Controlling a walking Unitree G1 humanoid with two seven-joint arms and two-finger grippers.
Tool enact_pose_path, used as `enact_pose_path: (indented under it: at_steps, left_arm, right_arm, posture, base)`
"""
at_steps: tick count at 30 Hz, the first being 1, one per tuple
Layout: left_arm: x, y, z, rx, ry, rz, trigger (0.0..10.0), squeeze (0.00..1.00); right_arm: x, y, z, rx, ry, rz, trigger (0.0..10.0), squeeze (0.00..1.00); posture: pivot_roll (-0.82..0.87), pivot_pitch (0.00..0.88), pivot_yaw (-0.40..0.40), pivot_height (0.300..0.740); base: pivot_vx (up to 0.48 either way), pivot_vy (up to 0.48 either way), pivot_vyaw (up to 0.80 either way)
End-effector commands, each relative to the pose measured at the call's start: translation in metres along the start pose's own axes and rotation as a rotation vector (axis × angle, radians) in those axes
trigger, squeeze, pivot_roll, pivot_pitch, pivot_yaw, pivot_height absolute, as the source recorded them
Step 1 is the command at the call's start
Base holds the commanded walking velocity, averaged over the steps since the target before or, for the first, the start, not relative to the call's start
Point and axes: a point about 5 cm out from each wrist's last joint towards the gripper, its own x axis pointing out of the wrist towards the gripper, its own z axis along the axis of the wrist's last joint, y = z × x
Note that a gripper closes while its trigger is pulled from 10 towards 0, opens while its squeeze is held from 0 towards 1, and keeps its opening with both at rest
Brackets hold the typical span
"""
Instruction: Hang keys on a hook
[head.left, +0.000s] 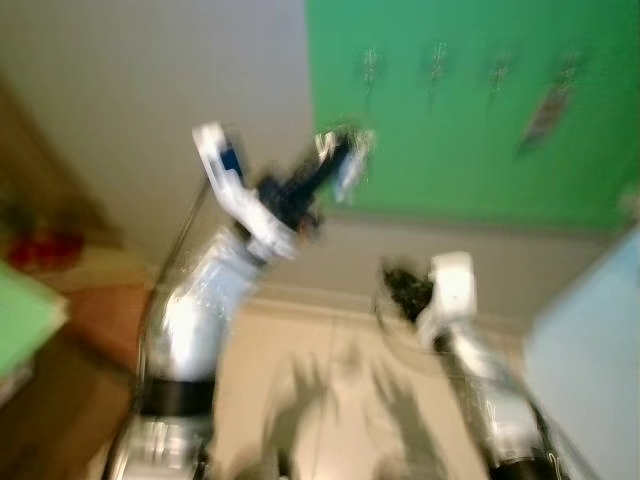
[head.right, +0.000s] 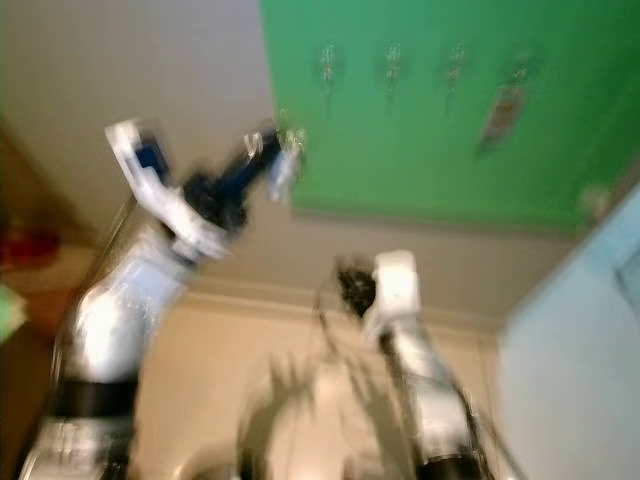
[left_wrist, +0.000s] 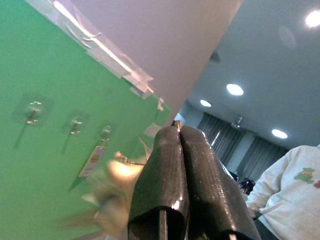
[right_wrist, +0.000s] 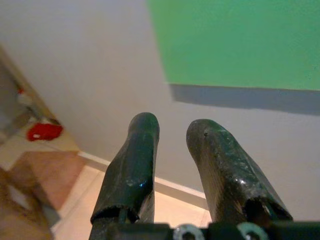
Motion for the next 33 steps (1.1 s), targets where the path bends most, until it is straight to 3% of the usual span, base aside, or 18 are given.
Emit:
enact_pose_path:
  at_steps: [1,4,18,23,33]
  left_arm:
    - [-0.0044,0.0019,0.0080,0.022,-0.010,0.012,10.0,0.00]
    - [-0.0023,0.0010,0.0052,0.015,-0.005,0.004,10.0,0.00]
    - [0.0032,0.0051,0.0010,0.004,-0.002,0.022,10.0,0.00]
    - [0.0031,0.0056,0.0004,0.002,-0.003,0.024,10.0,0.00]
    - [0.0023,0.0070,0.0001,0.008,-0.008,0.038,10.0,0.00]
  right_arm:
    - [0.0060,0.0121,0.0071,0.023,-0.049,0.043,10.0,0.00]
    - [0.0068,0.0105,0.0023,0.005,0.000,0.014,10.0,0.00]
    - [0.0082,0.0100,0.0032,0.019,-0.004,-0.003,10.0,0.00]
    - [0.0094,0.0099,0.0036,0.034,-0.004,0.001,10.0,0.00]
    - [0.0101,0.0104,0.0044,0.022,-0.002,0.000,10.0,0.00]
  posture:
    - [0.01,0.095,0.019,0.740]
    - [0.01,0.094,0.018,0.740]
    - [0.01,0.093,0.022,0.740]
    - [0.01,0.093,0.021,0.740]
    - [0.01,0.093,0.019,0.740]
  base:
    - [0.274,0.000,0.79]
    - [0.281,0.000,0.00]
    - [0.332,0.000,0.00]
    - [0.389,0.000,-0.80]
    - [0.388,0.000,0.00]
